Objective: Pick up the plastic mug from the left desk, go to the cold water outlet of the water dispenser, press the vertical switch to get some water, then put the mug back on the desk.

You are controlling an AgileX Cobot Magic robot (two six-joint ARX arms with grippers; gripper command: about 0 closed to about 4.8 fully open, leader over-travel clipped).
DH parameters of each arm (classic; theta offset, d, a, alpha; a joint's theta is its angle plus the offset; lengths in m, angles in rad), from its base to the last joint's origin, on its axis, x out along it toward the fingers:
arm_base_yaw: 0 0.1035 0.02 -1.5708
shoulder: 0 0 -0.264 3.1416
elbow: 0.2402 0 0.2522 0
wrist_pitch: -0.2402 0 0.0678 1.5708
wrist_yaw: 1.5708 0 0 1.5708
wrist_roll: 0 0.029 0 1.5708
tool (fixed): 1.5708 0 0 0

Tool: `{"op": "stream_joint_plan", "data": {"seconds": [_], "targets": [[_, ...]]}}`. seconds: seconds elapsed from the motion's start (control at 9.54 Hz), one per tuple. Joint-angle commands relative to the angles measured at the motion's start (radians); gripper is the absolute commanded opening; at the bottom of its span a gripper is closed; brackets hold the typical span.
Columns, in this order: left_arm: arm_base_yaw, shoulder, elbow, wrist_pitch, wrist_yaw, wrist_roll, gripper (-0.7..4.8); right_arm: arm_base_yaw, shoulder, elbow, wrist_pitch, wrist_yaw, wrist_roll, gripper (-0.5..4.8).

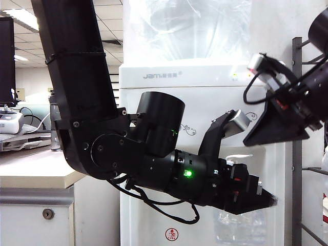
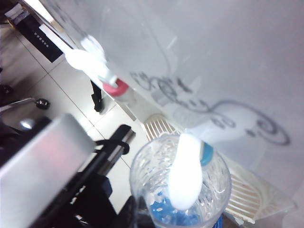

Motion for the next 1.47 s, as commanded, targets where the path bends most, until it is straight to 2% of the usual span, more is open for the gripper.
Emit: {"op": "stream_joint_plan", "data": {"seconds": [0.1,0.63,1.05,1.47], "targets": [[-0.007,-0.009,0.005,0.055,0.023,0.016,-0.06,0.002,0.027,0.003,0.069,-0.003,0.000,-0.01],[-0.007,-0.009,0.005,0.055,0.023,0.016,-0.06,0.002,0.068,0.004,0.088,0.006,0.005,-0.01],[-0.007,-0.009,0.005,0.055,0.023,0.016,-0.06,0.002,0.090,0.004,0.111,0.050,0.005,-0.01],[-0.007,-0.009,0.005,0.056,0.023,0.016,-0.06,0.002,0.080,0.004,0.120,0.041,0.036,-0.01]]}}
